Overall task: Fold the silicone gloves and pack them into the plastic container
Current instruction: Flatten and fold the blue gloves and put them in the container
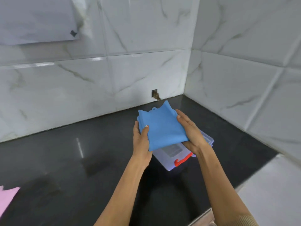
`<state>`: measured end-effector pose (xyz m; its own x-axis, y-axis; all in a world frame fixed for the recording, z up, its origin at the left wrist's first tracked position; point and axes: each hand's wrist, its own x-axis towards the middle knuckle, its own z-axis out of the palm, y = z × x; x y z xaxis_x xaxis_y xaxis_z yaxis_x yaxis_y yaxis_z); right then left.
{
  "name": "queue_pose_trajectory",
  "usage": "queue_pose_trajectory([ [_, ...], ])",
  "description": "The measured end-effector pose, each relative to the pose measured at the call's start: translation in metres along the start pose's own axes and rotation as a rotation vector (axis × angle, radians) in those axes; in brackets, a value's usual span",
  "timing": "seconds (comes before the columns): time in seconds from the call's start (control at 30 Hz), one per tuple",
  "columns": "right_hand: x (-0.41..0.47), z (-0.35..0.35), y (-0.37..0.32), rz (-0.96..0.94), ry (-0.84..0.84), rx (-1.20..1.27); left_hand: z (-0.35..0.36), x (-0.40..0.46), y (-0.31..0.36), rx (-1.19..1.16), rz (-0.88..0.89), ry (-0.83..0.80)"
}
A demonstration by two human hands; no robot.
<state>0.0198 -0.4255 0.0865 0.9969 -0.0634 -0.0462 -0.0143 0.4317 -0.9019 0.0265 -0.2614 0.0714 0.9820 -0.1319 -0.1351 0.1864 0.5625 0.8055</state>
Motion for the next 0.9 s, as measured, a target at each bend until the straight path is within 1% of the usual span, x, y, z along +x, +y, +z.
queue_pose_trajectory([
  [0.13,-0.004,-0.033,-0.012,0.005,0.080,-0.004,0.032,0.007,-0.024,0.057,-0.054,0.005],
  [0.23,-0.002,-0.043,-0.013,0.037,0.090,-0.051,0.038,0.006,-0.033,0.115,-0.055,0.045],
  [0.3,0.002,-0.043,-0.013,0.048,0.065,-0.094,0.036,0.006,-0.035,0.190,-0.029,0.070],
  [0.43,0.017,-0.036,-0.014,0.040,0.005,-0.275,0.030,0.006,-0.036,0.483,0.113,0.097],
  [0.53,0.028,-0.031,-0.013,-0.052,0.041,-0.574,0.032,0.001,-0.035,0.752,0.283,0.136],
  [0.6,0.033,-0.029,-0.010,-0.165,0.064,-0.821,0.033,-0.001,-0.038,1.071,0.383,0.230],
  [0.67,0.035,-0.026,-0.005,-0.258,0.053,-0.994,0.031,-0.001,-0.041,1.352,0.381,0.305],
  [0.73,0.037,-0.023,0.004,-0.334,0.028,-1.164,0.028,-0.001,-0.044,1.509,0.360,0.333],
  [0.8,0.040,-0.019,0.011,-0.367,-0.029,-1.383,0.029,-0.001,-0.045,1.610,0.393,0.365],
  [0.83,0.040,-0.015,0.015,-0.366,-0.055,-1.529,0.029,0.000,-0.047,1.649,0.414,0.371],
  [0.9,0.040,-0.007,0.018,-0.352,-0.087,-1.859,0.030,0.001,-0.048,1.718,0.385,0.370],
])
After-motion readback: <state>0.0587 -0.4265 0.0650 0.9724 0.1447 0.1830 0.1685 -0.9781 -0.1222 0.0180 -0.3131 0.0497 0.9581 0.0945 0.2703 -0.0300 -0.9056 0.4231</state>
